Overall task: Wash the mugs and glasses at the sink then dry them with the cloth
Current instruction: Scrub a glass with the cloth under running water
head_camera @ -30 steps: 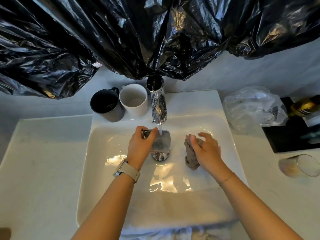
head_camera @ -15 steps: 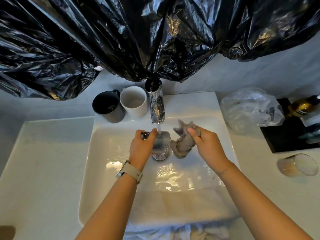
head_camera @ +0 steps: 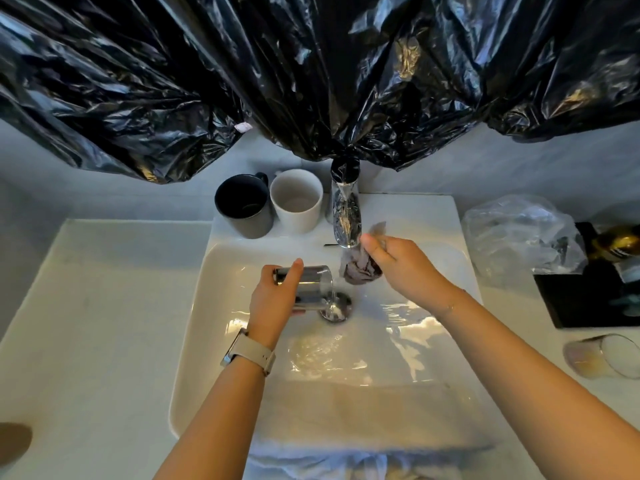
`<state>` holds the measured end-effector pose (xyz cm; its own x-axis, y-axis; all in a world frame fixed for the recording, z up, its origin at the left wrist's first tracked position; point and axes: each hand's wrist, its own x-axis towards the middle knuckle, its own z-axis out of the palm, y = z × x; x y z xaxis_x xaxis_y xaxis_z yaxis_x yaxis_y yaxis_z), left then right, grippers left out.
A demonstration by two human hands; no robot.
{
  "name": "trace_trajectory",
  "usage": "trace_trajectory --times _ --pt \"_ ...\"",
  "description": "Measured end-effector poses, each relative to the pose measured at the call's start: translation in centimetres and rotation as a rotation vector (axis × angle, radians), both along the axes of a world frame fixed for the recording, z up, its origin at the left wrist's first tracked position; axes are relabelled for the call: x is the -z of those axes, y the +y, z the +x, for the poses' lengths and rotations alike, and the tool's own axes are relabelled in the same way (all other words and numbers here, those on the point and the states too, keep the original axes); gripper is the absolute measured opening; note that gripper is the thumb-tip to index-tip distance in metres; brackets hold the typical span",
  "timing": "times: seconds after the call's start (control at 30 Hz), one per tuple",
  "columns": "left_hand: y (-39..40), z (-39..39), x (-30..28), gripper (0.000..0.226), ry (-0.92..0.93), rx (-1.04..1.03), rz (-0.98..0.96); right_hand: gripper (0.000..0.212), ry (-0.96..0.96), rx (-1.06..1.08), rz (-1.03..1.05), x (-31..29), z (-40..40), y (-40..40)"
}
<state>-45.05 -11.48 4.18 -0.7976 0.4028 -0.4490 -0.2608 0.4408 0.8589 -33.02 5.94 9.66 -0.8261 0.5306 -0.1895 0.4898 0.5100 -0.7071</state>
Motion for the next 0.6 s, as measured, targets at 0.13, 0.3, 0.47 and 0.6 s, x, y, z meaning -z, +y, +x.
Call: trace_trajectory --times 0.13,0.3,0.47,0.6 --pt "-0.6 -0.4 0.1 0.034 -0.048 -0.036 0.034 0.028 0.090 0.084 -0.480 1.7 0.4 0.3" --pt "-0.9 -0.5 0.2 0.035 -0.068 -0.030 0.046 0.030 0.048 0.120 -0.317 2.9 0.2 -0.6" --pt "-1.0 -0.4 0.1 0.038 -0.117 -0.033 0.064 0.020 0.202 0.355 -0.548 2.4 -0.5 -1.2" --pt "-0.7 0.0 0.2 0.042 -0.166 -0.046 0.071 0.037 0.254 0.486 -0.855 1.7 0.3 -0.9"
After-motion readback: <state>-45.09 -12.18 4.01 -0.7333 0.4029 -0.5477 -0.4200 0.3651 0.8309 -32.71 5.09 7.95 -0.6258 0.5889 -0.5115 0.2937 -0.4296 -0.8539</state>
